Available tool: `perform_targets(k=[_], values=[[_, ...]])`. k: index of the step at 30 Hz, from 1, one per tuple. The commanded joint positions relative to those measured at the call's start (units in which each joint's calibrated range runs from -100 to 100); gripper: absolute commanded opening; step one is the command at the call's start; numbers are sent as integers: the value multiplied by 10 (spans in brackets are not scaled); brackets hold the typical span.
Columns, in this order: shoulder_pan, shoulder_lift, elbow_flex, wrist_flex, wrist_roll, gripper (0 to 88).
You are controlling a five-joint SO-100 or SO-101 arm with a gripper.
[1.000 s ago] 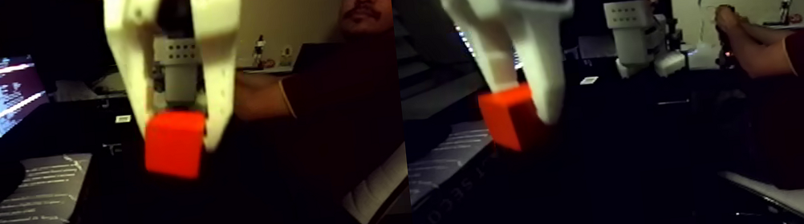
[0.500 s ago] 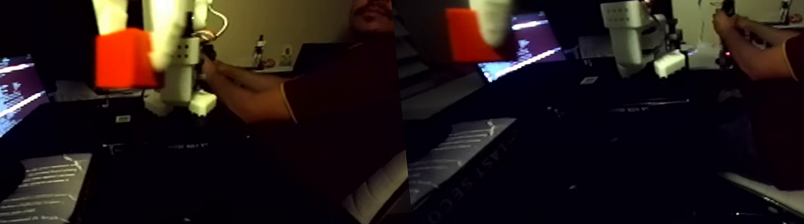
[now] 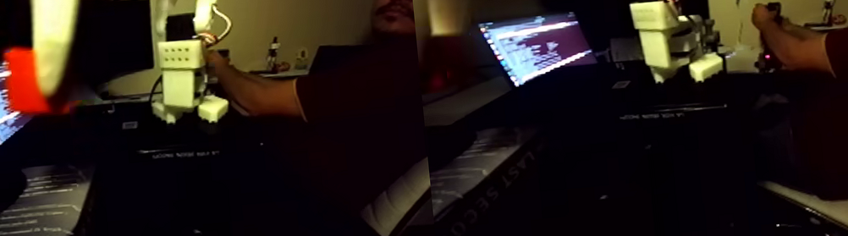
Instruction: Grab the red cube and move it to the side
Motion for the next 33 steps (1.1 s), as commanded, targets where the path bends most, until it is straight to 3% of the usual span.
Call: perform_targets(k=[1,33], values=[[10,61,-58,-5,-3,119],[30,241,-146,-9,-30,120]])
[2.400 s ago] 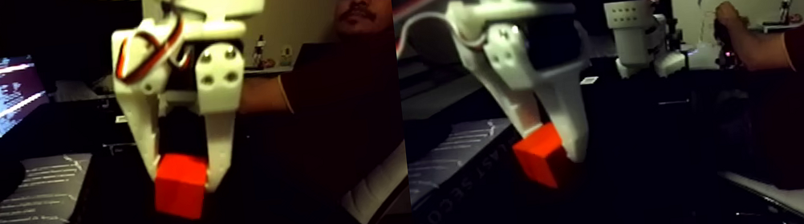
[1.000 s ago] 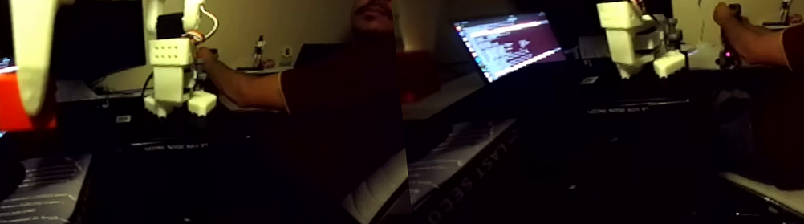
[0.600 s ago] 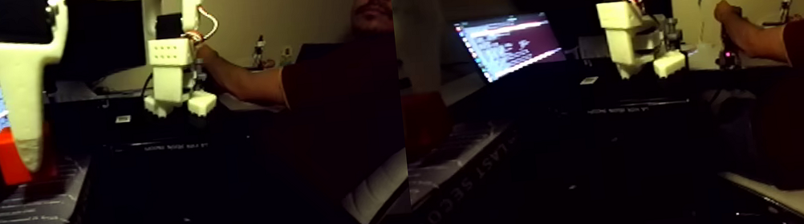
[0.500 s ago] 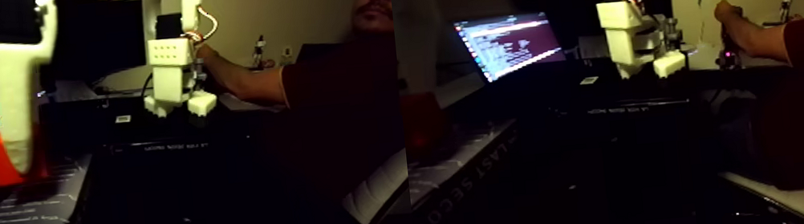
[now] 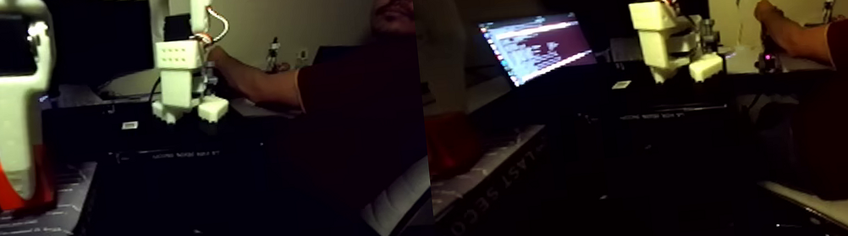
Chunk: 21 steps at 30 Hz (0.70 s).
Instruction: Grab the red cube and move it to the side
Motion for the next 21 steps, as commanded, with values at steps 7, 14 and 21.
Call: perform_targets(k=[7,14,21], values=[[-3,2,-12,-5,2,133],[-4,2,-6,-5,15,202],[-5,2,-5,0,23,262]])
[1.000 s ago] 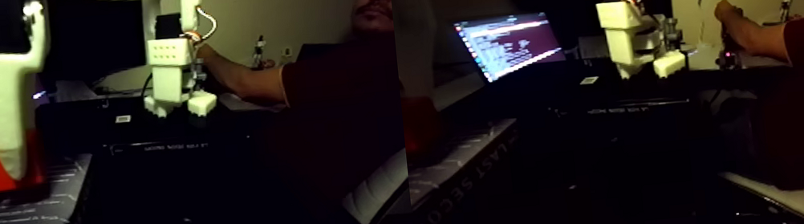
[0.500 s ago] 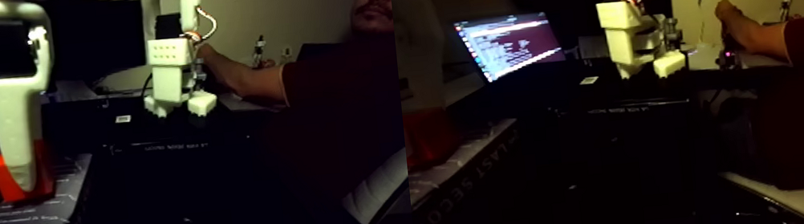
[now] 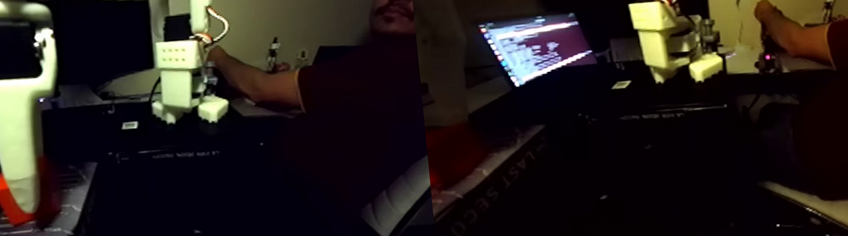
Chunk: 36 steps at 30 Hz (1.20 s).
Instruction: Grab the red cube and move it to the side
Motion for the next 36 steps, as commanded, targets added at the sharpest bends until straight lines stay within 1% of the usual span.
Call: perform_targets(k=[1,12,27,30,33,36], values=[[-4,-4,-5,0,3,262],[0,-18,-2,5,23,258],[5,-136,66,6,66,254],[6,-161,86,6,83,254],[6,-183,112,39,113,257],[1,-216,129,55,117,254]])
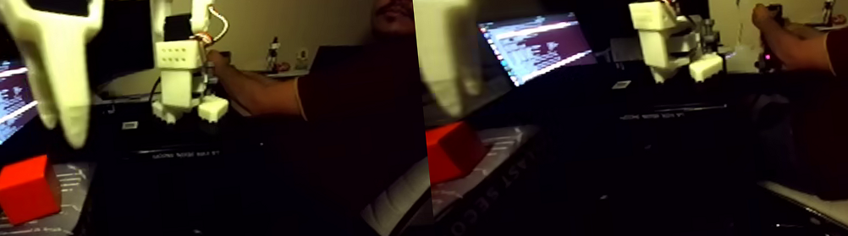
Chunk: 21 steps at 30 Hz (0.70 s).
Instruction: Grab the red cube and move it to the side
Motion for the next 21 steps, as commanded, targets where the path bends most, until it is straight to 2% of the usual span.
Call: perform_targets(k=[1,8,16,21], values=[[-2,-58,14,15,6,254],[-47,-192,127,40,-25,253],[-184,-342,265,2,-140,253],[-267,-399,354,-18,-169,253]])
